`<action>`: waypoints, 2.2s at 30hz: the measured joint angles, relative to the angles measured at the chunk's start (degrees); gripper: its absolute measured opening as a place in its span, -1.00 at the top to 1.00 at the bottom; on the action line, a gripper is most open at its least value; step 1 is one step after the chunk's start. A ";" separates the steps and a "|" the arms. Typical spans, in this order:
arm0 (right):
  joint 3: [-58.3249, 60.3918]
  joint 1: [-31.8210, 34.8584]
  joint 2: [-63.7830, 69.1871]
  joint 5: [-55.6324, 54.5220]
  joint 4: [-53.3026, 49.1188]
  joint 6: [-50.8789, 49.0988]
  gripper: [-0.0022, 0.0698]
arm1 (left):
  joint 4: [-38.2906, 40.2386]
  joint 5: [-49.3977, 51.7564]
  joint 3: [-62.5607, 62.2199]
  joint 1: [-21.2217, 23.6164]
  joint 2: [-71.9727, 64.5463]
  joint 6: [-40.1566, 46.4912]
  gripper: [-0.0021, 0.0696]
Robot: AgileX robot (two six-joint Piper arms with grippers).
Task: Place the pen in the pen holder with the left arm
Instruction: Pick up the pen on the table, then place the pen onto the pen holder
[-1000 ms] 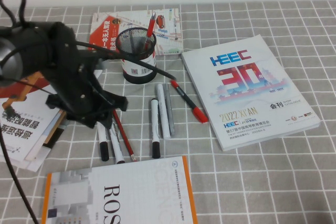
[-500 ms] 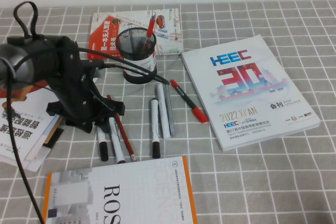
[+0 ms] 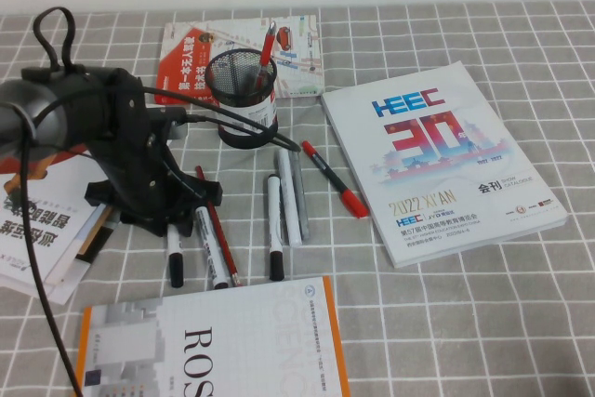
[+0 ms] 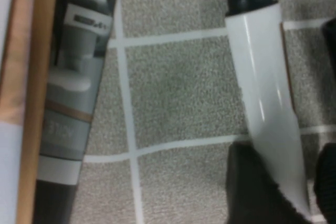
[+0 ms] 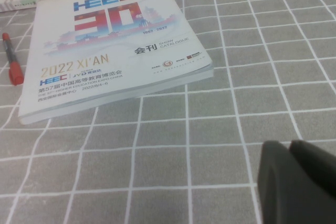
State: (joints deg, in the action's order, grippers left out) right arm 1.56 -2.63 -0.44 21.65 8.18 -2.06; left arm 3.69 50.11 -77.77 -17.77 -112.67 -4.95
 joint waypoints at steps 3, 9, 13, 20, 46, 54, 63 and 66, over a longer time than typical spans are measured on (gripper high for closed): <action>0.00 0.00 0.00 0.00 0.00 0.00 0.97 | -0.66 0.35 -0.16 0.00 -0.11 0.00 0.44; 0.00 0.00 0.00 0.00 0.00 0.00 0.97 | -1.09 0.58 -0.26 0.00 -0.11 1.92 0.62; 0.00 0.00 0.00 0.00 0.00 0.00 0.97 | -0.74 -0.11 -0.26 0.00 0.46 3.12 0.62; 0.00 0.00 0.00 0.00 0.00 0.00 0.97 | 0.48 -4.35 1.34 0.00 10.36 6.47 0.62; 0.00 0.00 0.00 0.00 0.00 0.00 0.97 | -22.43 -91.10 23.77 0.00 17.17 -11.39 0.62; 0.00 0.00 0.00 0.00 0.00 0.00 0.97 | -26.51 -90.84 13.42 0.00 7.68 -13.94 0.62; 0.00 0.00 0.00 0.00 0.00 0.00 0.97 | -27.36 -88.96 5.42 0.00 -0.61 -15.80 0.62; 0.00 0.00 0.00 0.00 0.00 0.00 0.97 | -27.48 -87.96 5.20 0.00 -2.51 -16.00 0.62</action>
State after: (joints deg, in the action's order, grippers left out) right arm 1.56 -2.63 -0.44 21.65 8.18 -2.06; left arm -23.79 -37.85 -72.56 -17.77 -115.18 -20.95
